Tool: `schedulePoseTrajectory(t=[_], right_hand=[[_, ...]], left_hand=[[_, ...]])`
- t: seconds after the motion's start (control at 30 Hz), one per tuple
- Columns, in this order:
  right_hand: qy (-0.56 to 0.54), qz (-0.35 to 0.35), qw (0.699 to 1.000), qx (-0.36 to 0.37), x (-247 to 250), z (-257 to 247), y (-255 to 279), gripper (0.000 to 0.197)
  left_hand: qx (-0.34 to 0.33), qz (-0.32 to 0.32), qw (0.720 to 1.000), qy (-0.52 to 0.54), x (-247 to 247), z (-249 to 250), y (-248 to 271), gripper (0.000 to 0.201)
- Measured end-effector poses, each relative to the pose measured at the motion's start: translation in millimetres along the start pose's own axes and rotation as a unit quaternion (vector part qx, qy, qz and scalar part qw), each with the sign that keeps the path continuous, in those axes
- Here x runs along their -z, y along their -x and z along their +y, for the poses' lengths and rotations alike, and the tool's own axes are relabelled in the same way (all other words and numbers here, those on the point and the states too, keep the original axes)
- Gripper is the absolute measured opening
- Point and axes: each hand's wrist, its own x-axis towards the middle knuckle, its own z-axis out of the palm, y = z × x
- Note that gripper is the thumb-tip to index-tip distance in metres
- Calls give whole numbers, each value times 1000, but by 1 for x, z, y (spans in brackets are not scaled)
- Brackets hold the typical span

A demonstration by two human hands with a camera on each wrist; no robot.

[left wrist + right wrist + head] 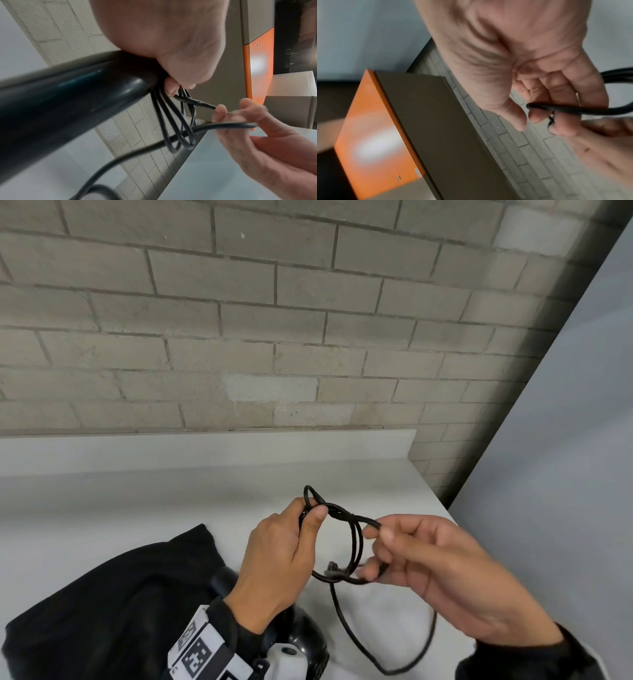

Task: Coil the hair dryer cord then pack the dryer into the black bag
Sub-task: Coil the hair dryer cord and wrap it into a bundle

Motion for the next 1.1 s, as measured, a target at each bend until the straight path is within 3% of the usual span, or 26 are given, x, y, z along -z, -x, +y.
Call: schedulePoseTrajectory(t=[0.13,0.2,0.3,0.4,0.5,0.7,0.8,0.9,0.93,0.97,1.0,1.03,1.1], right_hand=[[-151,-51,987,-13,19,-3,5,57],[-166,-94,981,35,24,9,5,60],[-90,-67,984,135,28,40,5,77],[115,-8,972,205,28,72,2,86],[228,44,950,208,23,105,-5,80],[258,146,922,250,8,123,-14,30],[157,162,932,285,3,113,-11,12],[-62,172,948,260,20,97,-3,38],[-157,131,948,245,30,88,5,40],[-261,34,935,239,40,79,13,38],[-287,32,930,226,52,63,24,39],[-268,112,937,191,69,54,37,49],[-222,168,947,159,96,46,61,56]], left_hand=[[3,0,1000,4,0,0,-1,53],[7,4,1000,1,-1,0,-2,54],[18,9,1000,-1,-2,1,-2,57],[26,10,1000,3,-3,1,-3,57],[27,12,1000,8,-5,2,-4,53],[27,6,999,19,-4,3,-4,54],[29,7,999,31,-4,2,-4,47],[31,7,999,36,-4,0,-5,43],[30,7,999,36,-5,0,-5,42],[30,8,999,37,-5,-1,-5,43],[31,8,999,39,-5,-2,-5,43],[33,7,999,40,-5,-2,-6,44],[32,8,999,38,-5,-3,-6,45]])
